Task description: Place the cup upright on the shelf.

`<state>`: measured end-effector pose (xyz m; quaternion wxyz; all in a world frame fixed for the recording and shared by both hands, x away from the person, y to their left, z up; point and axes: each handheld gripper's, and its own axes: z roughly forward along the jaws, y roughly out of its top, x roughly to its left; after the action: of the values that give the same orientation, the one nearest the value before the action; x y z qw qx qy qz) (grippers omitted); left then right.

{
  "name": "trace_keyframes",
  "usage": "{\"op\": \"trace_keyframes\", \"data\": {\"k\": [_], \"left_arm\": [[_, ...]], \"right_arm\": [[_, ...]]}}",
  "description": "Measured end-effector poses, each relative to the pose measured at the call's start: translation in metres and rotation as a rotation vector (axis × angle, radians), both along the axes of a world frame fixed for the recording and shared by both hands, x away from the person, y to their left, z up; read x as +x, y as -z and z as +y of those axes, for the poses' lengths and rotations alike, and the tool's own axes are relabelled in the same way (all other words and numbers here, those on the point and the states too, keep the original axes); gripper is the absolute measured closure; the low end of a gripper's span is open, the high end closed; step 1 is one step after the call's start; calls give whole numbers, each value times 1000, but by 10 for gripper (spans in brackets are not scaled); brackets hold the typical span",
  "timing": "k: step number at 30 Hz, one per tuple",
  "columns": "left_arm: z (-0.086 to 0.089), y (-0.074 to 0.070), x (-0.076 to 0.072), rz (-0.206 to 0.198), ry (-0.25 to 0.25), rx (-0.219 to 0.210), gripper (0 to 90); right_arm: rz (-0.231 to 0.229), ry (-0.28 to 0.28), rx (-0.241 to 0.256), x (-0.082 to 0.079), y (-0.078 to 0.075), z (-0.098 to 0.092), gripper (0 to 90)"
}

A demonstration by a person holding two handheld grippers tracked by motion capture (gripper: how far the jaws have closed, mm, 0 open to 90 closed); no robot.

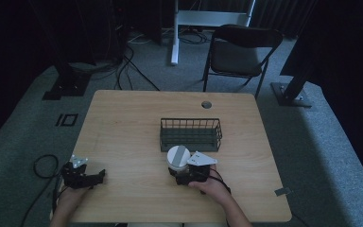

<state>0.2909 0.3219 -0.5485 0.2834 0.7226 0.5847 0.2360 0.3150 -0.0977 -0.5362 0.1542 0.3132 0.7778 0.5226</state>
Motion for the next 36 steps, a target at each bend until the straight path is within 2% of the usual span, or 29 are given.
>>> {"op": "trace_keyframes", "data": {"k": [7, 10, 14, 22, 36], "left_arm": [[0, 0, 0, 0, 0, 0, 1], [0, 0, 0, 0, 0, 0, 1], [0, 0, 0, 0, 0, 0, 1], [0, 0, 0, 0, 0, 0, 1], [0, 0, 0, 0, 0, 0, 1]], "right_arm": [[10, 1, 4, 2, 1, 3, 133], [1, 3, -17, 2, 2, 5, 142], [-2, 12, -16, 4, 2, 7, 166], [-6, -2, -51, 3, -2, 9, 177], [-11, -60, -25, -1, -27, 21, 178]]}}
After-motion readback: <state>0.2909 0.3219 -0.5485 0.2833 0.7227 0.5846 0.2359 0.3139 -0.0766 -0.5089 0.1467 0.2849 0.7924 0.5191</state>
